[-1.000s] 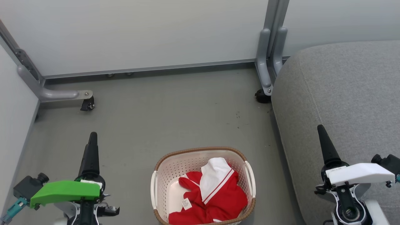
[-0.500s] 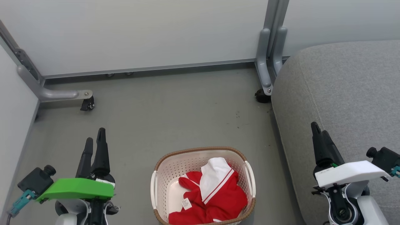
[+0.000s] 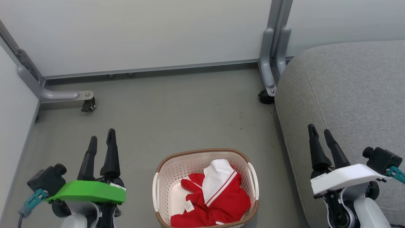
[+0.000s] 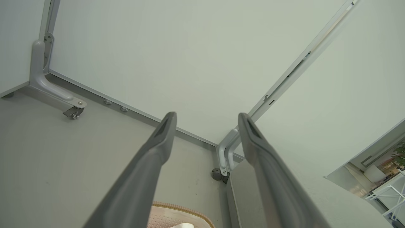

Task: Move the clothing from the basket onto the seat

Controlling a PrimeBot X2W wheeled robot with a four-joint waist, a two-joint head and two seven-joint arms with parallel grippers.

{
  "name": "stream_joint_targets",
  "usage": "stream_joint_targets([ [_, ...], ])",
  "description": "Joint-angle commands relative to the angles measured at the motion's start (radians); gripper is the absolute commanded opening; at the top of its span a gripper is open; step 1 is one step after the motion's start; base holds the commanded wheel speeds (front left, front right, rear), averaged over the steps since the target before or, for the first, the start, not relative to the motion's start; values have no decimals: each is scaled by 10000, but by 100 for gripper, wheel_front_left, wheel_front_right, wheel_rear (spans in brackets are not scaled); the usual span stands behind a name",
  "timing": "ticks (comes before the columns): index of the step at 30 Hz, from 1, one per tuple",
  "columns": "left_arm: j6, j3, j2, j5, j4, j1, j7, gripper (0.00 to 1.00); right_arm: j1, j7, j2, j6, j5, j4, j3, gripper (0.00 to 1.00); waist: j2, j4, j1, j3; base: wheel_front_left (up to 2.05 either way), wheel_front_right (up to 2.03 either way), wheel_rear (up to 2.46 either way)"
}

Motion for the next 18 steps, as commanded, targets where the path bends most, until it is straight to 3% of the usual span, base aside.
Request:
stream_joint_targets([
  [1, -2, -24, 64, 361, -98, 2, -96, 100, 10, -125, -81, 3, -352, -101, 44, 100, -1, -1, 0, 7, 0, 0, 0],
  [18, 105, -217, 73, 2350, 264, 108, -550, 100, 59, -578, -28, 4, -2332, 56, 146, 100, -1, -17, 0, 32, 0, 0, 0],
])
